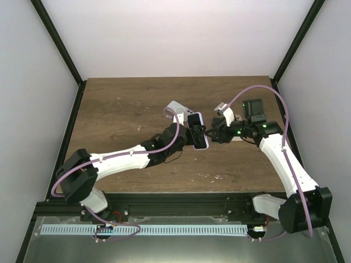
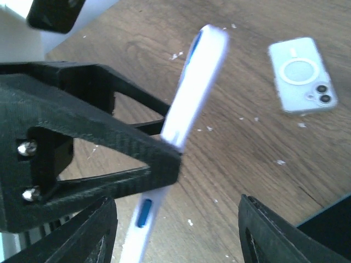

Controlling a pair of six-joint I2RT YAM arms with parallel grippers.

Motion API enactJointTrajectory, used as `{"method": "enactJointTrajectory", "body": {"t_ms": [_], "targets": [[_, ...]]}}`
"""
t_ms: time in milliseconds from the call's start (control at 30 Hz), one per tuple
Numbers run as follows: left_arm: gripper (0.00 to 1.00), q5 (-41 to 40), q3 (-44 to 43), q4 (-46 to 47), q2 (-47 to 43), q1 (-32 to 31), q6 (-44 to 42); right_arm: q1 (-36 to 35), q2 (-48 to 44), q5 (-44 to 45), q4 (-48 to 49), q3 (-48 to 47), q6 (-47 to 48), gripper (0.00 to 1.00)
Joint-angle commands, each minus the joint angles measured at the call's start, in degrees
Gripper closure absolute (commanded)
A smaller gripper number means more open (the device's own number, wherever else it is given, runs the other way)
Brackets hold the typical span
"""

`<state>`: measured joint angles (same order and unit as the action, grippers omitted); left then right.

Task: Take the phone out of the phone case
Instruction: Pick up the phone at the center of the board.

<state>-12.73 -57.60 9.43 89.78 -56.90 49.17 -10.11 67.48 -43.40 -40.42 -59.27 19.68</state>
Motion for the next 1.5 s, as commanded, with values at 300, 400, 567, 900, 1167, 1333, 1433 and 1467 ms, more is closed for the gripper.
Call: {"method": "enactJointTrajectory", "body": {"t_ms": [300, 400, 567, 900, 1167, 1333, 1433, 1467], "targets": [[0.74, -14.5, 1.5, 14.1, -3.6, -4.6, 0.6, -6.2, 0.1, 1.9, 2.3, 2.8, -3.6, 0.53], [0.74, -16.6, 1.9, 15.1, -4.0, -5.6, -0.7, -6.6, 0.8, 1.1, 3.4, 3.2, -4.4, 0.54], [0.67, -17.5, 2.1, 15.0, -4.1, -5.9, -0.6, -6.9, 1.7, 2.4, 4.5, 3.2, -6.7, 0.79], [0.00, -13.1, 9.0, 14.8, -12.4, -5.2, -17.8, -6.9, -2.7, -0.6, 3.3, 1.4, -6.1, 0.99], [0.15, 13.4, 33.2, 24.5, -37.0, 3.1, -25.2, -6.9, -5.1, -12.9, 0.3, 3.0, -0.5, 0.99], [0.20, 29.4, 34.2, 23.4, -42.6, 7.8, -28.3, -6.9, -6.4, -26.8, -7.0, 3.2, 11.2, 0.99], [0.20, 34.4, 30.1, 17.8, -40.8, 7.9, -31.3, -7.0, -7.5, -30.4, -10.2, 3.2, 15.9, 0.99], [0.20, 35.6, 28.9, 17.3, -39.5, 7.9, -31.9, -7.0, -7.8, -30.8, -10.6, 3.2, 16.5, 0.99]]}}
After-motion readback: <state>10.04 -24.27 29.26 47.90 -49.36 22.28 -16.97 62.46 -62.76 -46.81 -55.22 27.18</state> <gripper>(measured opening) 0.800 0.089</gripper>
